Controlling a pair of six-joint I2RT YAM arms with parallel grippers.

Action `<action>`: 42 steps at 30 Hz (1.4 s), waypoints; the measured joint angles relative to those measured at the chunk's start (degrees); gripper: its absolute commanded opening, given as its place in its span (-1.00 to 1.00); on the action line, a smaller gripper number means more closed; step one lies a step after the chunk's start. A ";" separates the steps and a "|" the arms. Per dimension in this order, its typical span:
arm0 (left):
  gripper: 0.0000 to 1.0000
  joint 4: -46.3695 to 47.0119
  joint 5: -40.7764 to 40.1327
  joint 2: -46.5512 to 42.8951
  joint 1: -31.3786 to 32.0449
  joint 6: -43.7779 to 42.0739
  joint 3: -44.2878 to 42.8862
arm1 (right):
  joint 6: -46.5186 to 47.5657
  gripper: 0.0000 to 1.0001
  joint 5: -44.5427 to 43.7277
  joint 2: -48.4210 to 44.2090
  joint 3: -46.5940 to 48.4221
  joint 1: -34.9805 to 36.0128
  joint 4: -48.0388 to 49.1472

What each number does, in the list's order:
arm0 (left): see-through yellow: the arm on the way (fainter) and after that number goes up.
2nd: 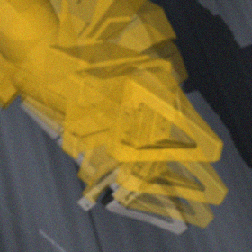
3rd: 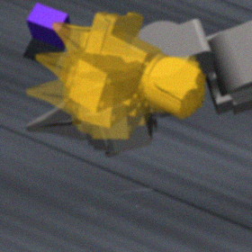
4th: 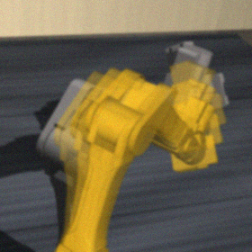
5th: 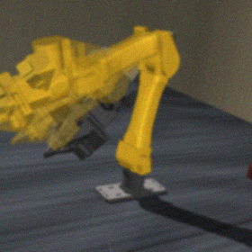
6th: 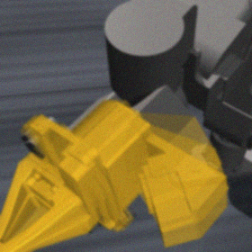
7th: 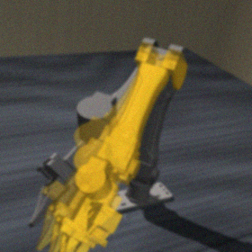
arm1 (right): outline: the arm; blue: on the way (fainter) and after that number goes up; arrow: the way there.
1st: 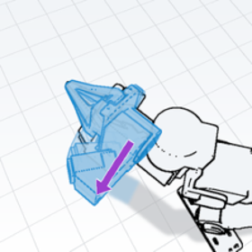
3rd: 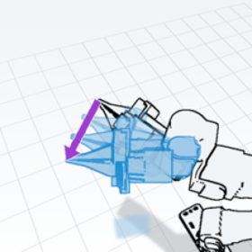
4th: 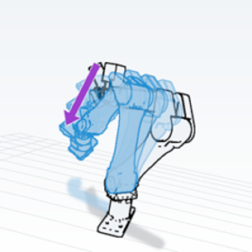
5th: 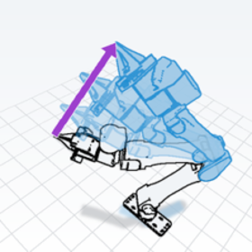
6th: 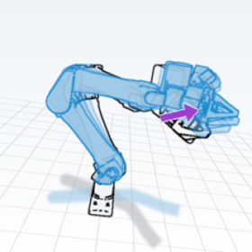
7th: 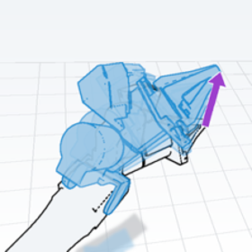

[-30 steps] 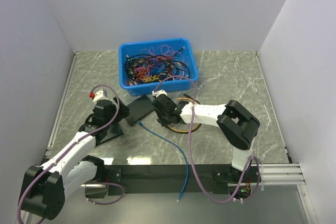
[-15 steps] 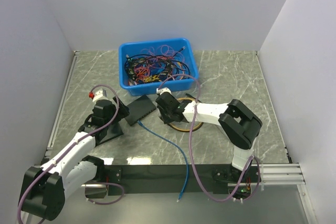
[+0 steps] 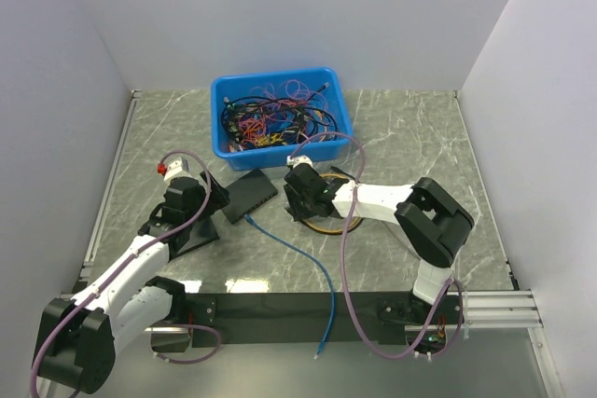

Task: Insert the plug into the switch port

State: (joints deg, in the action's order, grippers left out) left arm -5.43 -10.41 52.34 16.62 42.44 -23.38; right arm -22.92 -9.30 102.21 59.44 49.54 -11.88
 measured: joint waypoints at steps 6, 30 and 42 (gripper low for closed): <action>0.77 0.00 0.00 0.00 0.00 0.00 0.00 | -0.22 -0.05 0.76 -0.57 -0.68 -0.83 0.11; 0.77 -0.02 0.00 -0.52 0.00 0.00 0.00 | -0.96 -1.00 1.29 -3.76 -3.54 -1.14 1.62; 0.77 -0.02 0.00 -0.50 0.00 0.00 0.00 | -0.61 -1.00 -2.29 -12.00 -5.49 -1.22 1.79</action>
State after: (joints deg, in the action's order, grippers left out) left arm -5.45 -10.41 51.83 16.62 42.44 -23.38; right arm -23.53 -11.60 90.21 53.95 48.31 -10.09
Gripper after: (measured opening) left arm 0.882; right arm 0.018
